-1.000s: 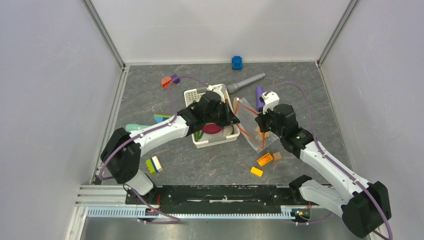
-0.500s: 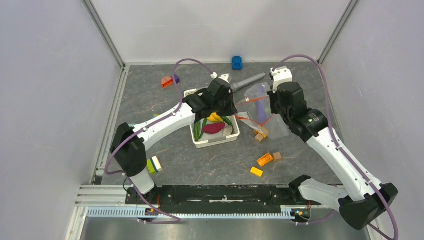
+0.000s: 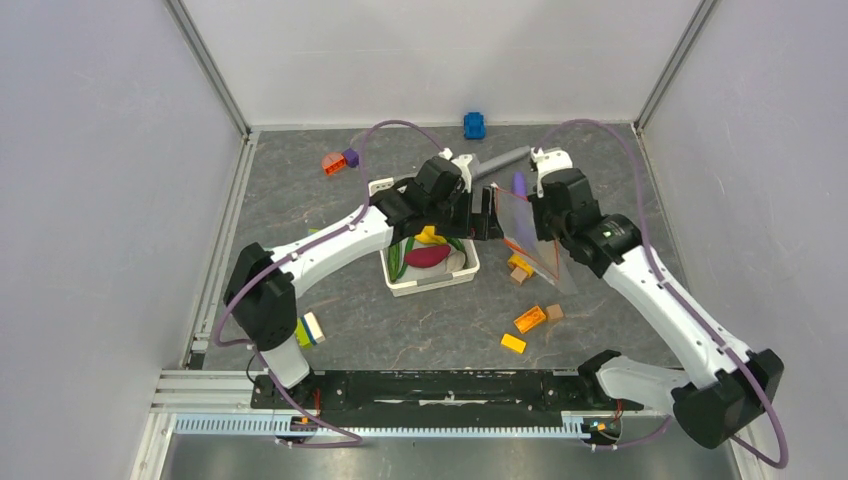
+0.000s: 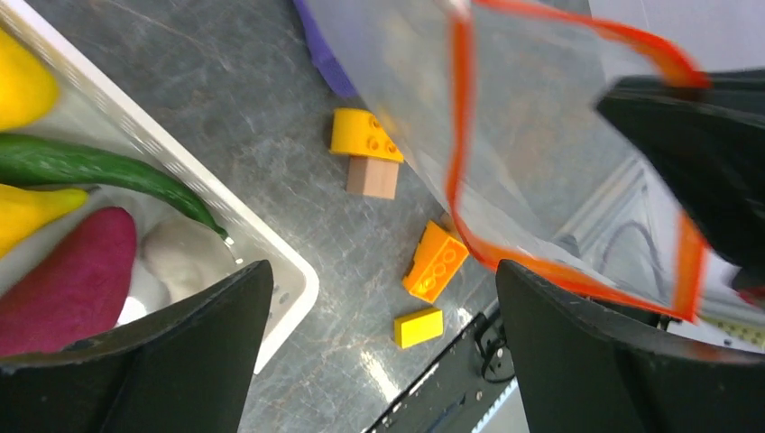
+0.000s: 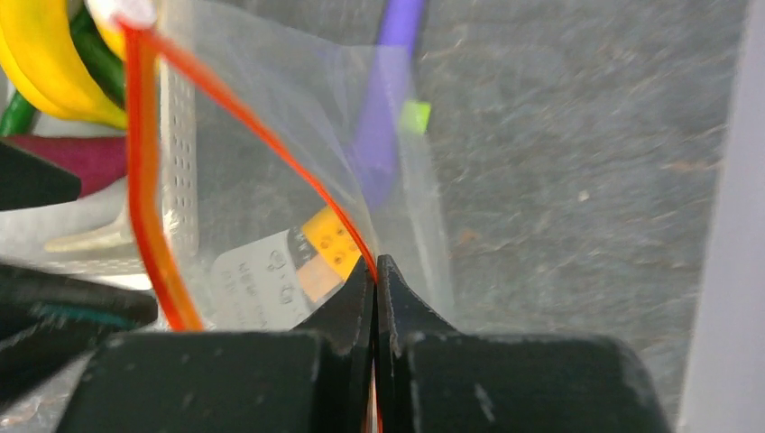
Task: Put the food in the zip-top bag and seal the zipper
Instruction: Open the zipper of the food storage bag, then pick up the fake fruit from the bin.
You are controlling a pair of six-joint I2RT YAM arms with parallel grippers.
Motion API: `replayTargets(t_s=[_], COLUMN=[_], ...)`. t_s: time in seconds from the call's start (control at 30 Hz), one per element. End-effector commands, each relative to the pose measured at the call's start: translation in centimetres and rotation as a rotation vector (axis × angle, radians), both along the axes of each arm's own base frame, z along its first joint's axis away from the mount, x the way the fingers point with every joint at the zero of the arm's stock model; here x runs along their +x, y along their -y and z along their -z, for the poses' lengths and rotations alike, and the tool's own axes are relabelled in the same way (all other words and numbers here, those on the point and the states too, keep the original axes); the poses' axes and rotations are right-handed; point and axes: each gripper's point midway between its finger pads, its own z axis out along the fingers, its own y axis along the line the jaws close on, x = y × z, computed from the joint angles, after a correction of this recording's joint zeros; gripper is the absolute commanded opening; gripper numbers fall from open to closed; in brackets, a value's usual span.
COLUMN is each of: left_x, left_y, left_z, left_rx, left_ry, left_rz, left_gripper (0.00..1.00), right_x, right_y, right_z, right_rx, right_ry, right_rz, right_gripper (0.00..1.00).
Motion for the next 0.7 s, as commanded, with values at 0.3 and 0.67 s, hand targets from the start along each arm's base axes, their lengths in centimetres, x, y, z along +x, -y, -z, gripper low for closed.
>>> replayTargets(t_s=[0.3, 0.67], left_x=[-2.1, 6.8], left_y=[-4.5, -14.6], left_z=[-1.8, 1.8], left_rx=[0.005, 0.102], left_ry=[0.089, -0.033], left_rz=[-0.05, -0.524], left_gripper=[1.0, 1.0], right_x=[2.2, 2.7], right_y=[-2.4, -3.8], right_z=[5.1, 6.1], right_rx=[0.233, 0.288], right_ry=[-0.027, -0.011], right_rz=[0.17, 0.126], right_gripper=[0.0, 0.0])
